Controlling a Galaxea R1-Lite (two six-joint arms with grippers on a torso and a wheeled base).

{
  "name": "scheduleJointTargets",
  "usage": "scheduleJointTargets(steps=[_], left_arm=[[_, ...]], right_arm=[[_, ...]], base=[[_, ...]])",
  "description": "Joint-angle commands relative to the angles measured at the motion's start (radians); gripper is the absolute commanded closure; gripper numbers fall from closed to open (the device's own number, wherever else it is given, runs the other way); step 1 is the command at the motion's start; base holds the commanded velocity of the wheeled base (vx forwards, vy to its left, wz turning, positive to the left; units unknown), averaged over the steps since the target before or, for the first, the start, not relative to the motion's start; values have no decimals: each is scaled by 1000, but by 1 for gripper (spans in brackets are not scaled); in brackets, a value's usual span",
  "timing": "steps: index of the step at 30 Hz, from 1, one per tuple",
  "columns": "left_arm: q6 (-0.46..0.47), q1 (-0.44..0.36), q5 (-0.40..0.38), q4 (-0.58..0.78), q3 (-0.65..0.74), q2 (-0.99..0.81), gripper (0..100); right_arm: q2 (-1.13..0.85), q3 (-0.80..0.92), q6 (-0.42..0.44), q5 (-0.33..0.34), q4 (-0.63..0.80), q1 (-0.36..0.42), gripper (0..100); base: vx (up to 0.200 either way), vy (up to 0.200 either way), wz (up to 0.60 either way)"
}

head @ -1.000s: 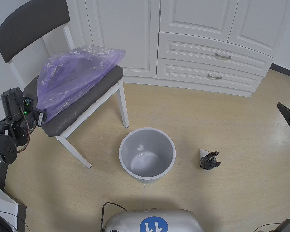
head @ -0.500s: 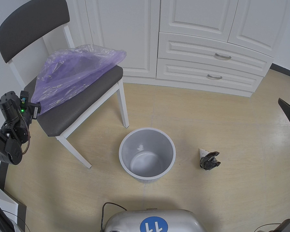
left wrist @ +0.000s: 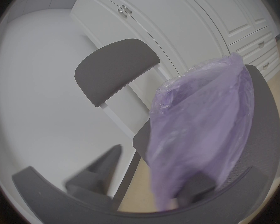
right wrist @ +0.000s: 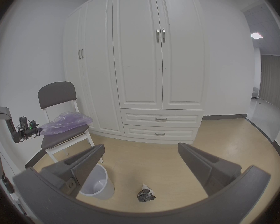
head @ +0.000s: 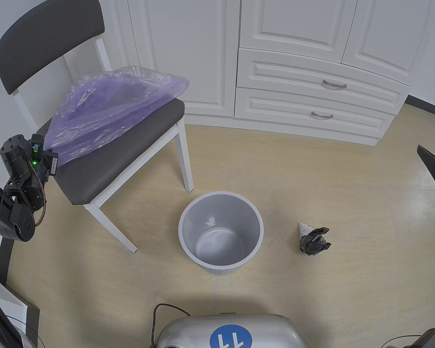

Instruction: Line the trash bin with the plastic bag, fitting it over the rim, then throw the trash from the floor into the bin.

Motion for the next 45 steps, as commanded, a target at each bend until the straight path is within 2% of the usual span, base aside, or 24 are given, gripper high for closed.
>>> scheduleJointTargets(steps=[1, 10, 16, 24, 28, 33, 37, 41, 45], left_arm=[[-12, -1, -1, 1, -5, 9, 100], [-115, -5, -107, -3, 13, -14, 100], [-228, -22, -149, -10, 65, -26, 100], [-308, 22, -251, -33, 134, -27, 100], [-314, 30, -284, -68, 162, -52, 100], [-328, 16, -287, -75, 208, -83, 100], [-389, 15, -308, -118, 260, -81, 100], [-423, 7, -342, -209, 323, -60, 100], [-442, -28, -342, -260, 373, -57, 100]], right_arm=[[-3, -2, -4, 1, -1, 3, 0], [-7, 7, -16, -1, -1, 24, 0], [-13, 10, -28, -10, -1, 24, 0], [-22, 24, -64, -19, 1, 24, 0], [-20, 36, -65, -28, 1, 20, 0], [-5, 41, -68, -33, 7, -22, 0], [36, 36, -70, -22, 4, -75, 0], [53, 71, -87, -22, 2, -40, 0], [15, 91, -153, -34, -2, 47, 0]], base=[[0, 0, 0], [0, 0, 0], [0, 0, 0], [0, 0, 0], [0, 0, 0], [0, 0, 0], [0, 0, 0], [0, 0, 0], [0, 0, 0]])
